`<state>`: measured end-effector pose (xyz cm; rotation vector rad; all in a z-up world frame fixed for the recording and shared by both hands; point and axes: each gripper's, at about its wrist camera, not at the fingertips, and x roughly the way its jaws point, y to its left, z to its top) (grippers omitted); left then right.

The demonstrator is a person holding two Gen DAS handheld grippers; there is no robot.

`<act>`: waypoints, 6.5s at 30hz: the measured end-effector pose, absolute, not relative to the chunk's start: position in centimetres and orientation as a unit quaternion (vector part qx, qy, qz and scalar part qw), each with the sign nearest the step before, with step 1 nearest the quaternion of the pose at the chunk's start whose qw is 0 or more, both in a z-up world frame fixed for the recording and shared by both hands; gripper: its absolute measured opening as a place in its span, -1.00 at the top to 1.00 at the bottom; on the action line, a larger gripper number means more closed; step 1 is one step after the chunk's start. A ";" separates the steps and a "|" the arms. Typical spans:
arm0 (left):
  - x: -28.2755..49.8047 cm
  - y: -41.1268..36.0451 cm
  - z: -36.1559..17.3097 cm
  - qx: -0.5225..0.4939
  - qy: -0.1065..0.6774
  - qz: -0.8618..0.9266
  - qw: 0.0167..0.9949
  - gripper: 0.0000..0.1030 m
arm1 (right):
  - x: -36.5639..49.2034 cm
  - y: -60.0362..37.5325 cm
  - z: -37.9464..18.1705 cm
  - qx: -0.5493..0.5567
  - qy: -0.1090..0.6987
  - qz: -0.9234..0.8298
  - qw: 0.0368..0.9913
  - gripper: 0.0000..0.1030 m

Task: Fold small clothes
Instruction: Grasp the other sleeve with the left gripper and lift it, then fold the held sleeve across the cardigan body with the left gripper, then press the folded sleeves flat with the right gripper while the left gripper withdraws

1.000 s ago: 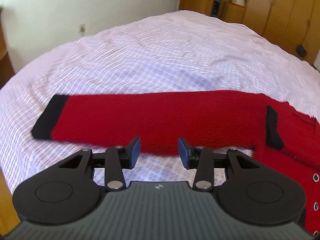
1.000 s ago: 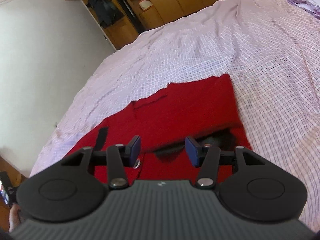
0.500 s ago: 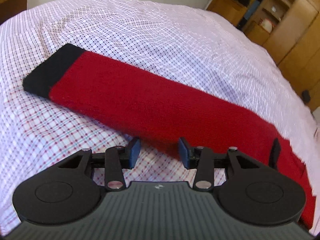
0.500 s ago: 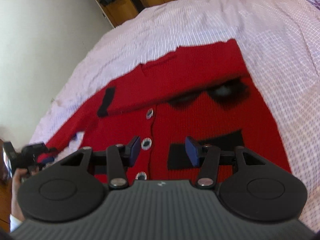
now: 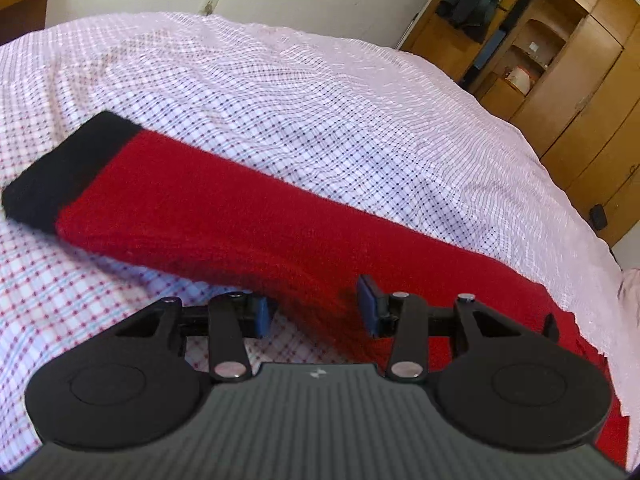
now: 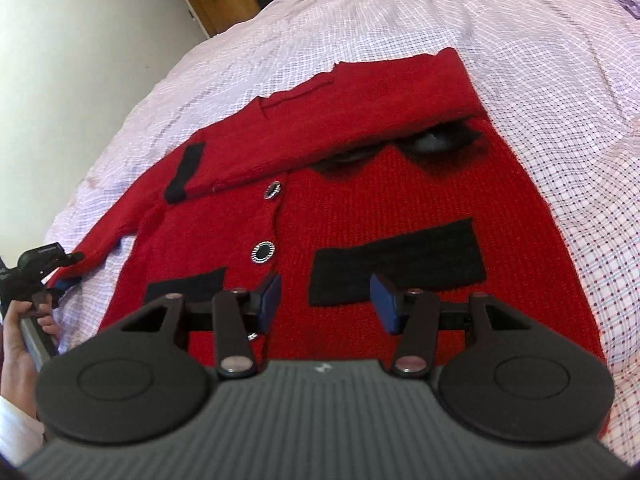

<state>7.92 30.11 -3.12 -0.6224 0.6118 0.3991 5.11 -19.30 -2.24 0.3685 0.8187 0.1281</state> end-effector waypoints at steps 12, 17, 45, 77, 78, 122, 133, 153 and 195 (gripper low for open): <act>8.2 27.5 2.3 -0.211 0.235 0.123 0.941 0.71 | 5.0 -19.6 -3.0 0.183 0.396 0.064 0.898 -0.03; 8.4 24.7 5.7 -0.180 0.201 0.083 0.959 0.71 | 4.7 -20.1 -2.8 0.186 0.384 0.060 0.903 -0.03; 15.9 -3.2 4.8 -0.072 0.273 -0.146 0.948 0.71 | 3.7 -24.3 -3.7 0.240 0.352 0.033 0.904 -0.03; 7.6 5.6 -0.6 -0.024 0.392 -0.056 0.918 0.32 | 4.2 -22.4 -2.7 0.232 0.358 0.065 0.902 -0.03; 7.4 6.2 -0.6 -0.027 0.392 -0.050 0.918 0.32 | 4.5 -22.4 -2.4 0.231 0.360 0.069 0.901 -0.03; 12.4 11.7 -3.3 -0.087 0.381 0.010 0.920 0.32 | 21.4 -9.3 0.1 0.093 0.384 0.155 0.906 0.65; 13.3 11.6 -4.3 -0.090 0.391 0.023 0.916 0.32 | 24.1 -11.8 -1.1 0.062 0.375 0.100 0.920 0.53; 9.8 14.4 -0.1 -0.108 0.377 0.008 0.920 0.32 | 18.8 -6.0 0.3 -0.037 0.353 0.176 0.918 -0.08; 10.3 11.9 0.8 -0.074 0.373 -0.034 0.924 0.32 | 19.2 -6.0 0.7 -0.039 0.364 0.205 0.908 0.00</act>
